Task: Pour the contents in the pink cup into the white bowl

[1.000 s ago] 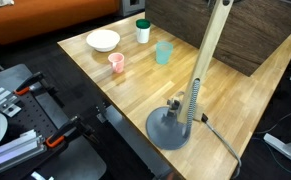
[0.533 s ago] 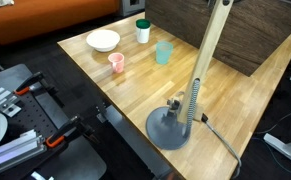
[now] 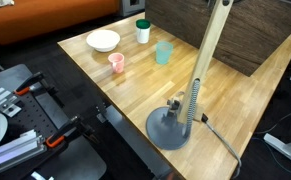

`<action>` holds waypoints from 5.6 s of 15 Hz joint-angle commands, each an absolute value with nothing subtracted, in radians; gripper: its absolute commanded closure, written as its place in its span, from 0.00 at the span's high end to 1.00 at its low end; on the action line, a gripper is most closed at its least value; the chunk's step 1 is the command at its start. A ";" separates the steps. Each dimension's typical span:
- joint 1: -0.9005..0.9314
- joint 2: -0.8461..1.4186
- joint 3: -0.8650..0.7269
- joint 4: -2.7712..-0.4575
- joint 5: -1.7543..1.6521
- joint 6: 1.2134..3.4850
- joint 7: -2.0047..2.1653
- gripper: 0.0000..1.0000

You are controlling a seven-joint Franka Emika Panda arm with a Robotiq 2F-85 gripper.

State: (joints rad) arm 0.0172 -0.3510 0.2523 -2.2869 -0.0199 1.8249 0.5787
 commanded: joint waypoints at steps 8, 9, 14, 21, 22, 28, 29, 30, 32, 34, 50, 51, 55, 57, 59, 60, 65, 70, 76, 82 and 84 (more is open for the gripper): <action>-0.060 -0.346 0.106 -2.345 -0.034 1.886 0.690 1.00; -0.059 -0.346 0.107 -2.345 -0.034 1.886 0.699 1.00; -0.058 -0.339 0.113 -2.342 -0.039 1.886 0.716 1.00; -0.153 -0.284 -0.002 -2.365 -0.070 1.894 0.759 1.00; -0.162 -0.273 -0.011 -2.373 -0.073 1.894 0.775 1.00; -0.152 -0.270 -0.020 -2.373 -0.065 1.887 0.764 1.00; -0.152 -0.270 -0.020 -2.373 -0.065 1.887 0.764 1.00; -0.152 -0.270 -0.020 -2.373 -0.065 1.887 0.764 1.00; -0.155 -0.250 -0.024 -2.359 -0.047 1.907 0.780 1.00; -0.162 -0.225 -0.034 -2.353 -0.024 1.930 0.804 1.00; -0.151 -0.036 -0.089 -2.365 -0.029 2.081 1.043 1.00; -0.151 -0.036 -0.089 -2.365 -0.029 2.081 1.043 1.00; -0.148 -0.002 -0.091 -2.367 0.033 2.117 1.086 1.00; -0.143 0.009 -0.090 -2.376 0.081 2.135 1.166 1.00; -0.133 0.017 -0.089 -2.391 0.096 2.174 1.254 1.00; -0.129 0.016 -0.090 -2.403 0.084 2.195 1.298 1.00; -0.121 0.028 -0.090 -2.391 0.068 2.169 1.285 1.00; -0.121 0.028 -0.091 -2.390 0.068 2.169 1.285 1.00; -0.100 -0.036 -0.079 -2.496 0.051 2.363 1.580 1.00; -0.079 -0.056 -0.057 -2.574 0.065 2.356 1.748 1.00; -0.081 -0.075 -0.054 -2.589 0.065 2.360 1.768 1.00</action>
